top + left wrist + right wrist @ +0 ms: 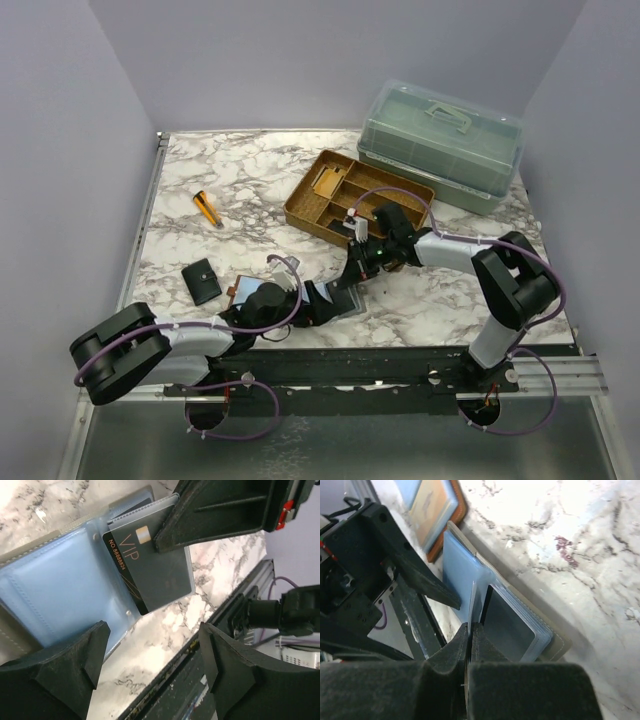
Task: Take the credit cards out of the card holder
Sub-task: Remove the credit card from the card holder.
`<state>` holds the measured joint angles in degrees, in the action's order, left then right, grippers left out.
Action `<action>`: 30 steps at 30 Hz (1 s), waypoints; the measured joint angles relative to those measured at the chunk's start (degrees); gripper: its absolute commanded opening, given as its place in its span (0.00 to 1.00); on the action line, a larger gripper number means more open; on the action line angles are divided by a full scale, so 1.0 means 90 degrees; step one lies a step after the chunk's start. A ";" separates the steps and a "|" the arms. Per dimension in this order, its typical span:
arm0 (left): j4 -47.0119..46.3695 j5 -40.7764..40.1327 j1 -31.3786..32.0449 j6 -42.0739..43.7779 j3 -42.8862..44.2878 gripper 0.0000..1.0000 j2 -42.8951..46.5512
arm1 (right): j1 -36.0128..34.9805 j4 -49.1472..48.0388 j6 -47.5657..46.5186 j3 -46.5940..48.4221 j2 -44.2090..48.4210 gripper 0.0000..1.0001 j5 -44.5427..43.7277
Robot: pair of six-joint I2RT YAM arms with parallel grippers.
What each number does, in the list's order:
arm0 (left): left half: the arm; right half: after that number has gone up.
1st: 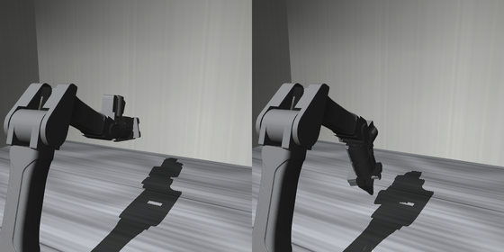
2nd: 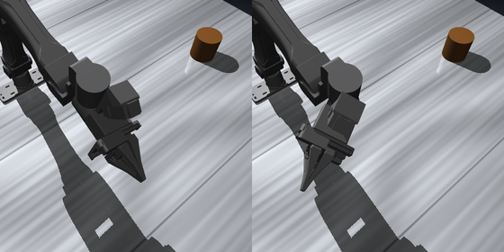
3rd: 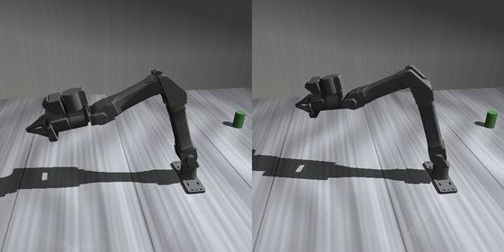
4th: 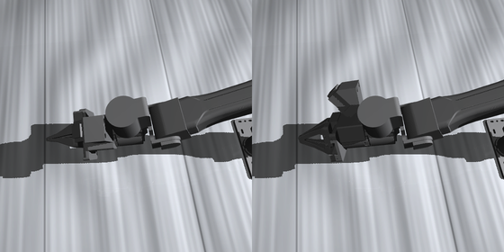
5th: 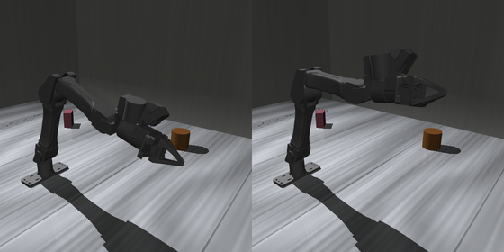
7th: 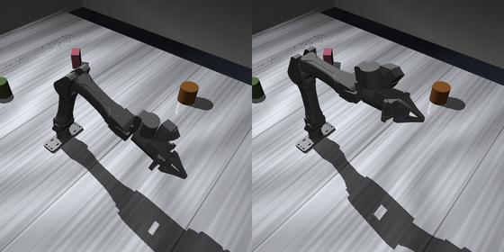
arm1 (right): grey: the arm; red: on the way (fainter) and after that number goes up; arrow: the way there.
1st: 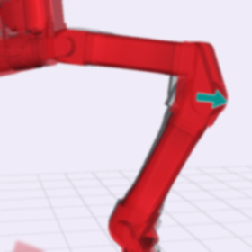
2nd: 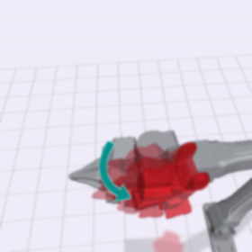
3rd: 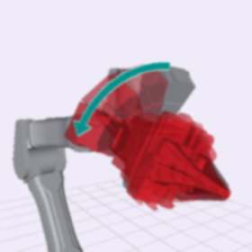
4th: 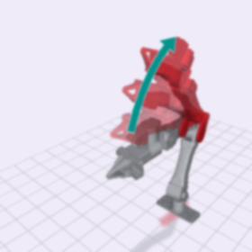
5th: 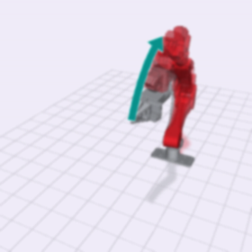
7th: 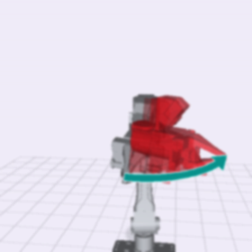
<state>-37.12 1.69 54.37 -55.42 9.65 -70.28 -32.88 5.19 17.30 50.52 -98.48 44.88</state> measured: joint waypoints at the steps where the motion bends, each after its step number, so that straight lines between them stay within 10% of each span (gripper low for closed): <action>1: -0.0070 0.0068 -0.0017 -0.0010 -0.0107 0.77 0.0100 | 0.0017 0.0005 -0.0092 0.0002 0.0002 0.00 0.0158; 30: -0.1678 0.0498 -0.0117 -0.0376 -0.0595 0.48 0.1100 | 0.0622 -0.1163 0.0078 -0.0092 0.0342 0.00 0.3929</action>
<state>-52.23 6.17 53.32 -58.81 4.29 -60.38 -27.29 -5.28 18.00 49.69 -95.39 80.25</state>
